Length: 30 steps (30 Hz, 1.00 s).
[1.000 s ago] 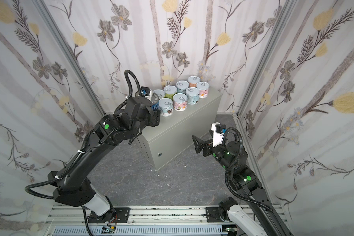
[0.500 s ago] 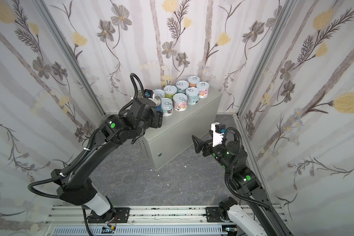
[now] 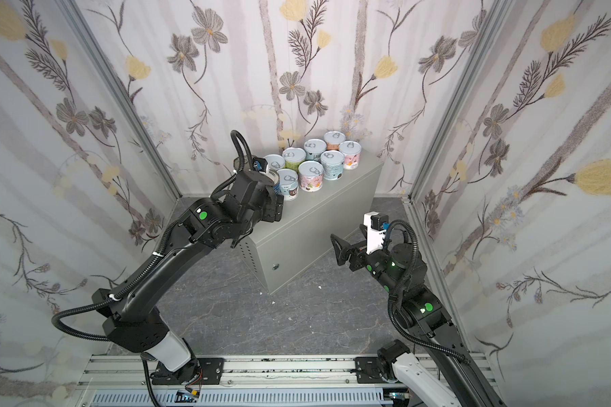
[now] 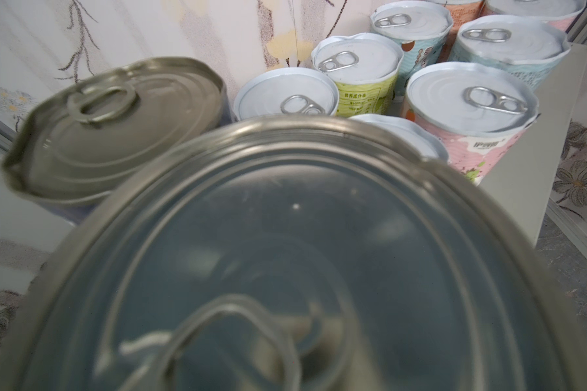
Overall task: Place and organize the canned foods onto the counter
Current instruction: 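Move the can over the cabinet top in front of the blue tomato can, then lower the can onto the cabinet top and open the left gripper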
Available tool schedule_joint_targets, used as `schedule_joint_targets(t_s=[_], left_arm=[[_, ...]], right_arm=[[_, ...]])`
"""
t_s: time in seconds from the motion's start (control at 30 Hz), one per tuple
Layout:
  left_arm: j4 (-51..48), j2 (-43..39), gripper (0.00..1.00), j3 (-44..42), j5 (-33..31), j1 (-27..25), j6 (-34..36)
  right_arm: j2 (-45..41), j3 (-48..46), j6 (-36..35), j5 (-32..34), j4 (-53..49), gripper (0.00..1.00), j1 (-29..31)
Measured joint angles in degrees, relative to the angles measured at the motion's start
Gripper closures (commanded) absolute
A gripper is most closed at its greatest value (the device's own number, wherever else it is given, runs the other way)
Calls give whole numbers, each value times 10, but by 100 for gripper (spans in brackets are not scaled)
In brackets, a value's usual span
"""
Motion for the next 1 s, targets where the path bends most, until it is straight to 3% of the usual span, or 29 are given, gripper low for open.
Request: schedule_joint_targets(t_s=[0.3,0.7,1.0], left_arm=[[43,-15,0,-13,-9,0,0],[65,-47,0,-13,1,0,1],[85,-121,0,-13,5,-1,2]], right_arm=[[-5,0,0,-15,0,0,0],[-2,10,10,-22,0,1,0],[15,35,16,-36,-4,23,5]])
